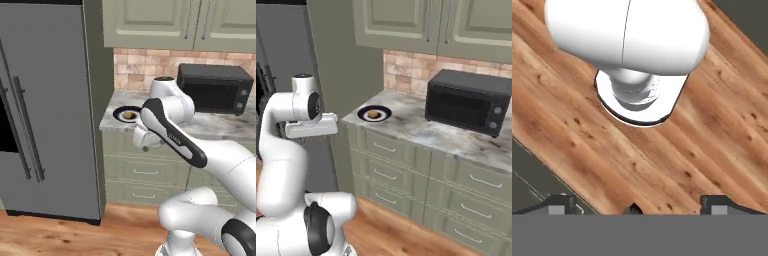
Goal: Take the baked cake out of the oven and place it on the plate for cooling. Then close the oven door.
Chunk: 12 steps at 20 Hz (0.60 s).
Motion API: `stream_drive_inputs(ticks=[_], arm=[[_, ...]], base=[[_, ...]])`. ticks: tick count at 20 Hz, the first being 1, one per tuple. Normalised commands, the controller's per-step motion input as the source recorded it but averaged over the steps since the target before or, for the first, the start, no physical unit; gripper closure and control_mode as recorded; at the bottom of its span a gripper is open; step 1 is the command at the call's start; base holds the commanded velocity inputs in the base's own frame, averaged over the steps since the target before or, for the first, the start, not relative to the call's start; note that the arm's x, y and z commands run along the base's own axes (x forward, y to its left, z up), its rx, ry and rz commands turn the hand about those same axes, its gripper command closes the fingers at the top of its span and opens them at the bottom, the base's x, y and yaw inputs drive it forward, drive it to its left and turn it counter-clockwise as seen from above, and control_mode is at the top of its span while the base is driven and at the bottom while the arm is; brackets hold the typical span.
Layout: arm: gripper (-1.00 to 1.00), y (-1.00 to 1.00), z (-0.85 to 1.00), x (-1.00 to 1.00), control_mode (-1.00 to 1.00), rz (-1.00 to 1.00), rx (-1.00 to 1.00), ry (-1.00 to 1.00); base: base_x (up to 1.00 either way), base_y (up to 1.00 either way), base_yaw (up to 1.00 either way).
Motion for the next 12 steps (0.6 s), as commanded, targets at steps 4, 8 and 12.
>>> stream_drive_inputs(ticks=[4, 8, 12], arm=[[-1.0, 0.0, 0.0, 0.0, 1.0, 0.0, 0.0, 0.0], [-1.0, 0.0, 0.0, 0.0, 1.0, 0.0, 0.0, 0.0], [-1.0, 0.0, 0.0, 0.0, 1.0, 0.0, 0.0, 0.0]], base=[[-0.34, 0.93, 0.67], [0.42, 0.67, 0.59], [0.93, 0.42, 0.52]])
